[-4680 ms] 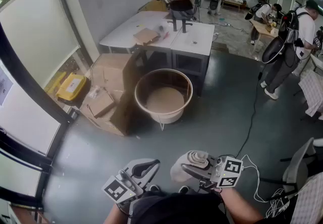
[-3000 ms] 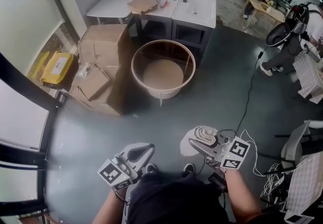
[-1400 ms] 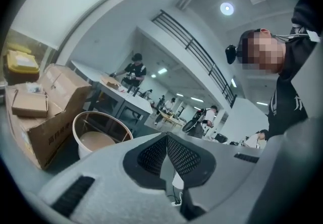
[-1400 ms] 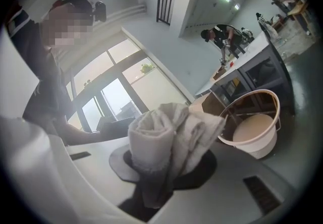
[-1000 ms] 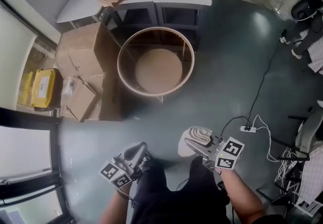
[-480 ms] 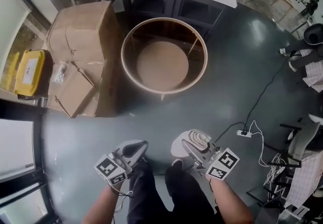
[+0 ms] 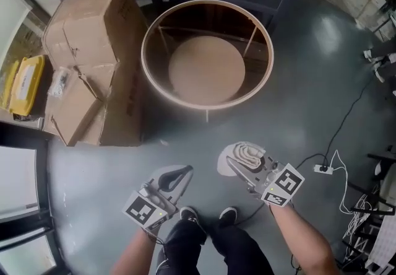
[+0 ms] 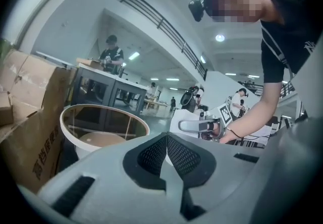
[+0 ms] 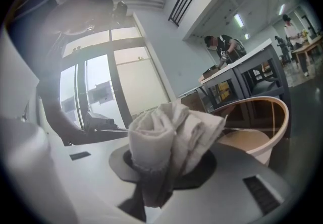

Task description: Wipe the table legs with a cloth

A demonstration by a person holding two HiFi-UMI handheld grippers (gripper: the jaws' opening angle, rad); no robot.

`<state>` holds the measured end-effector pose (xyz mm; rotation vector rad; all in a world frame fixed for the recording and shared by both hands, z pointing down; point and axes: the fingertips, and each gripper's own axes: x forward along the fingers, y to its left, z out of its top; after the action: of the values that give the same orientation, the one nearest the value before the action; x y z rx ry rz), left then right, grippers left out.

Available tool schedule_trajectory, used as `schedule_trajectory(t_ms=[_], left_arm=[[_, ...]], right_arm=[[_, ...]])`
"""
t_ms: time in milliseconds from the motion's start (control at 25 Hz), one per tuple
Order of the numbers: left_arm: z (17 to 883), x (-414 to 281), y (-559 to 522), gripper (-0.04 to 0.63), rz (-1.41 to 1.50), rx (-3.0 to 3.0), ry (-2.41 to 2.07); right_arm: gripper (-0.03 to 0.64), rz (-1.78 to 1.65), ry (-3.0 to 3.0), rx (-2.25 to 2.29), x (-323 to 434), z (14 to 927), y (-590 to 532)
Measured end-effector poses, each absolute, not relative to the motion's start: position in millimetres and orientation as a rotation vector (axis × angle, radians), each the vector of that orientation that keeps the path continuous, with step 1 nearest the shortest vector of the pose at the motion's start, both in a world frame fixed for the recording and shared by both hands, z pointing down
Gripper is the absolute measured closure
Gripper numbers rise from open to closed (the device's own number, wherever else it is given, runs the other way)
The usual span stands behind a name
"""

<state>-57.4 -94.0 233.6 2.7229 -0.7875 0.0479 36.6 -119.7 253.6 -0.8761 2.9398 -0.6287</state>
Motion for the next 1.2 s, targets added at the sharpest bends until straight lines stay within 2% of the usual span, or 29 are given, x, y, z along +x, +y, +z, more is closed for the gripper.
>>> schedule_trajectory(t_ms=[240,400,640,920,1200], left_arm=[[336,-65,-102,0.591,0.192,2.71,-0.742],[379,-74,-129,0.591,0.099,2.784,-0.769],[454,-77,-160,0.591,0.164,2.815,-0.807],[490,-64,-179,0.591,0.173,2.954,-0.776],[513,-66,-183,0.591,0.198,3.03,-0.772]], right_arm=[[0.529,-0.367,3.164,-0.762,33,349,-152],[0.529,-0.318,3.177,-0.757,33,393,-183],[0.531,-0.182,3.177,-0.747,12,449,-210],[0.531,-0.087,3.183,-0.688,-12,492,-236],[0.532,-0.251,3.131,-0.732,-23,526,-251]])
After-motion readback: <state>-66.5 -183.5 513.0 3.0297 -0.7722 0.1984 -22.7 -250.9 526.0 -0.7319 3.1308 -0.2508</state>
